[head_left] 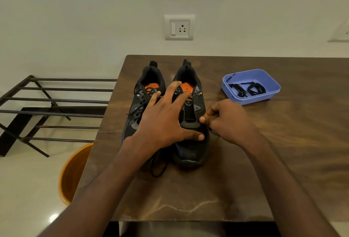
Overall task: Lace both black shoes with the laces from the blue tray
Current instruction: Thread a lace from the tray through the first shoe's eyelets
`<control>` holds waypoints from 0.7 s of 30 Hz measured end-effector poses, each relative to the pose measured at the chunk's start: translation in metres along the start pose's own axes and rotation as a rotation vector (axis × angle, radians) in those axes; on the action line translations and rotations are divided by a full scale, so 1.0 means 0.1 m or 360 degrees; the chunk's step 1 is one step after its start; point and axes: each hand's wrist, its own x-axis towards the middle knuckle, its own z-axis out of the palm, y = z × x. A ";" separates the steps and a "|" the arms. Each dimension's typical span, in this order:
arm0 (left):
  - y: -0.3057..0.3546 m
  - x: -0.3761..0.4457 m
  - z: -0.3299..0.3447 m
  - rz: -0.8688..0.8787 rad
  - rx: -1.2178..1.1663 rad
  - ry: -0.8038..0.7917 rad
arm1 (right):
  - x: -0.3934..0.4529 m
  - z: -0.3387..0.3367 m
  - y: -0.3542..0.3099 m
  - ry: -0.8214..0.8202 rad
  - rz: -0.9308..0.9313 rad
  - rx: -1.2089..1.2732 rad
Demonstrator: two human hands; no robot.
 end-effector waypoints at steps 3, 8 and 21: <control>-0.01 0.02 0.00 -0.0004 -0.0030 -0.0012 | -0.05 -0.02 0.04 0.0168 0.0073 0.0645; -0.02 0.04 0.01 -0.0022 -0.0040 -0.0040 | -0.09 -0.37 0.06 0.0215 -0.0317 0.2926; -0.04 0.03 0.04 0.0014 -0.0013 0.0035 | -0.02 0.01 -0.06 0.0033 -0.0039 -0.0216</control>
